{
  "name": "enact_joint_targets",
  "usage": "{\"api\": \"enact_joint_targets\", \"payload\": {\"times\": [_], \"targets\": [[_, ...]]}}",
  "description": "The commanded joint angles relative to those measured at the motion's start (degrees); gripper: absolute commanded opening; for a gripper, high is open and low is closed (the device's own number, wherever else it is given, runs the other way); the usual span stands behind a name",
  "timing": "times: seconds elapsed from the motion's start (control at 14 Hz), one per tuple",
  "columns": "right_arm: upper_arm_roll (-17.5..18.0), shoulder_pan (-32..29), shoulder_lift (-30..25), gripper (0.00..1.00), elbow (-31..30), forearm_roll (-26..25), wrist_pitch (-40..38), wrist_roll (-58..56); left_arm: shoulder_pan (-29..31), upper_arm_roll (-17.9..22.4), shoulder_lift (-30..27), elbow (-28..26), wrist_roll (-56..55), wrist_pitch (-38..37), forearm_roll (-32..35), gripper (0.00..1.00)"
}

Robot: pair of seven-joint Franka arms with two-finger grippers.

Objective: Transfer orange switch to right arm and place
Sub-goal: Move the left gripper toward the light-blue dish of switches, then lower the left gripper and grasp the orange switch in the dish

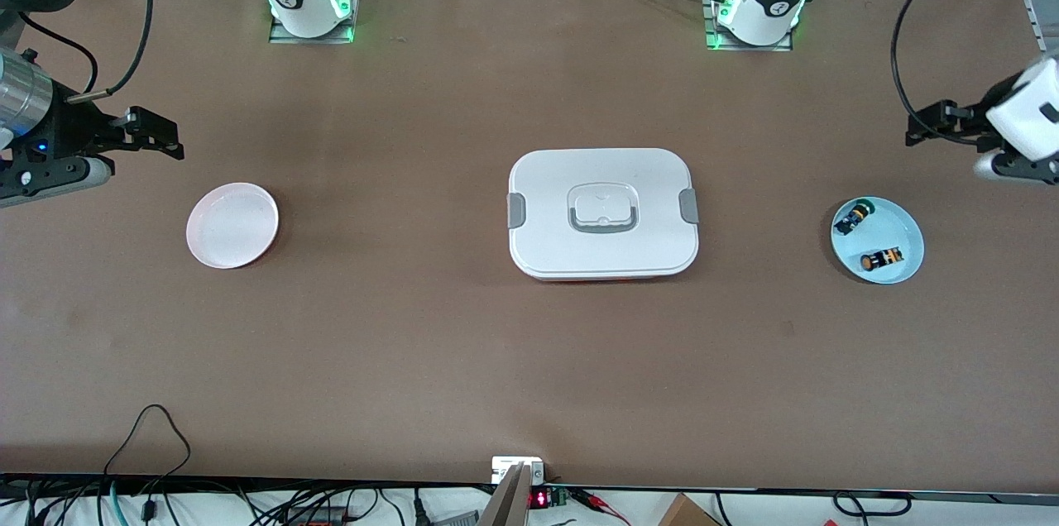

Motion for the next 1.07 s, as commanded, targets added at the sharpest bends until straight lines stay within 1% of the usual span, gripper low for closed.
{"api": "enact_joint_targets", "payload": {"times": [0.0,0.14,0.21,0.36,0.5,0.64,0.85,1.0], "targets": [[0.6,-0.4,-0.2,1.0,0.1,-0.5,-0.5,0.7,3.8,-0.2,7.6,2.5,0.5,-1.0,-0.4,1.0],[0.6,-0.4,-0.2,1.0,0.1,-0.5,-0.5,0.7,4.7,-0.2,11.7,1.9,0.5,1.8,-0.4,1.0],[0.6,-0.4,-0.2,1.0,0.1,-0.5,-0.5,0.7,5.0,-0.2,12.4,0.1,0.6,5.0,-0.1,1.0],[0.6,-0.5,-0.2,1.0,0.1,-0.5,-0.5,0.7,5.0,-0.1,12.3,-4.7,0.6,12.3,0.0,1.0],[0.6,-0.5,-0.2,1.0,0.1,-0.5,-0.5,0.7,7.3,-0.2,12.4,-10.3,0.9,22.4,0.0,1.0],[0.6,-0.5,-0.2,1.0,0.1,-0.5,-0.5,0.7,8.1,-0.2,12.0,-16.2,1.3,31.0,-0.1,1.0],[0.6,-0.6,-0.2,1.0,0.1,-0.5,-0.5,0.7,9.6,-0.2,12.3,-18.9,-0.1,38.3,-0.2,1.0],[0.6,-0.5,-0.2,1.0,0.1,-0.5,-0.4,0.7,9.7,-0.2,13.9,-19.4,-4.5,42.1,-0.1,1.0]]}}
